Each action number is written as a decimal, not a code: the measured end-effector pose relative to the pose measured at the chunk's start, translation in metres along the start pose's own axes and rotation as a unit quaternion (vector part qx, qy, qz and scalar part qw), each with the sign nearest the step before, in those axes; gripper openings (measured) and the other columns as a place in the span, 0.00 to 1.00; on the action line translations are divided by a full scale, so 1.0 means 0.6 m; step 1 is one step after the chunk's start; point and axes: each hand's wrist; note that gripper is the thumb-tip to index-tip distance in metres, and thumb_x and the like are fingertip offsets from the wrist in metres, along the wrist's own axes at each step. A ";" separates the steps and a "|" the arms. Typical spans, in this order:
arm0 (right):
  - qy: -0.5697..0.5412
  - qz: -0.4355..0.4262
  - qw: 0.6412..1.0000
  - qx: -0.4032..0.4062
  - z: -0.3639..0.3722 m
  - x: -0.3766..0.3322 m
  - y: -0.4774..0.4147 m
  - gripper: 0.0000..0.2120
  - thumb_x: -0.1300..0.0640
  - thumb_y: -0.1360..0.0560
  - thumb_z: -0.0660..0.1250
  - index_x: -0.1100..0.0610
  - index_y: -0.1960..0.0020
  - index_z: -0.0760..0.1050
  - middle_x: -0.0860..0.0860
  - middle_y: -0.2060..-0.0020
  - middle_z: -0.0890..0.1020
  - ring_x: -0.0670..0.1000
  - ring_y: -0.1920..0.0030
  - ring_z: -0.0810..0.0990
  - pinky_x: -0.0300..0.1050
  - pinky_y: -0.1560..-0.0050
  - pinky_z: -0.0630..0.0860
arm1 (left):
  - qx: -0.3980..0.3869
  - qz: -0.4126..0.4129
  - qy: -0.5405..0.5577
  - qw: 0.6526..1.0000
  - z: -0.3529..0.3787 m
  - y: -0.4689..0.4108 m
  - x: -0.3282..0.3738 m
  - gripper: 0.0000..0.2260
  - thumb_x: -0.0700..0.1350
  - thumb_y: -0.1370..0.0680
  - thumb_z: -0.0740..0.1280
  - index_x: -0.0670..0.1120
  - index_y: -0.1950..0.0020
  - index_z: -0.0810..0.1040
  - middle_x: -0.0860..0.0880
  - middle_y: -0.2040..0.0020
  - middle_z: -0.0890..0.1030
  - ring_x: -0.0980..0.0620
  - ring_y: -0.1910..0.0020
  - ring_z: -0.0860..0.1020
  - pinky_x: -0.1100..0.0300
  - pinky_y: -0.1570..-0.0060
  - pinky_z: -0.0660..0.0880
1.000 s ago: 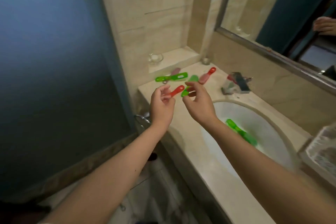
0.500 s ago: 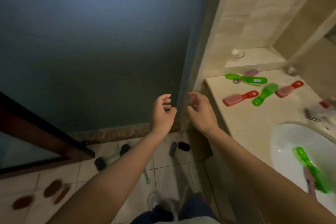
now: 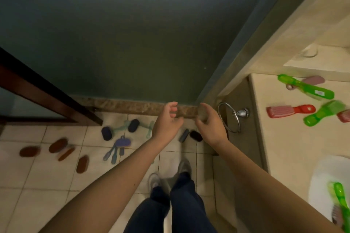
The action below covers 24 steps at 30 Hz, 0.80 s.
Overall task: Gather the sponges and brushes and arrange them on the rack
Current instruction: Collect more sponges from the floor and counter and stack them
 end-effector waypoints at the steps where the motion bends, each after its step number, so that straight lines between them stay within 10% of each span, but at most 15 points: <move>1: 0.000 0.008 1.000 -0.015 0.011 0.018 -0.013 0.29 0.59 0.24 0.67 0.55 0.25 0.63 0.52 0.29 0.69 0.51 0.30 0.69 0.42 0.33 0.65 | -0.005 -0.005 -0.010 1.000 0.010 -0.010 -0.018 0.23 0.42 0.26 0.70 0.50 0.33 0.69 0.54 0.43 0.74 0.54 0.46 0.75 0.55 0.42 0.73; 24: 0.057 0.129 0.984 -0.111 0.536 0.774 -0.401 0.30 0.52 0.29 0.71 0.50 0.29 0.66 0.51 0.32 0.70 0.53 0.35 0.73 0.47 0.39 0.73 | -0.107 -0.069 -0.132 0.983 0.420 -0.389 -0.789 0.32 0.45 0.29 0.74 0.51 0.28 0.66 0.49 0.33 0.72 0.52 0.36 0.73 0.62 0.42 0.70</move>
Point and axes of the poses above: each hand's wrist, its own y-axis away from the middle knuckle, its own z-axis out of the palm, x = y × z
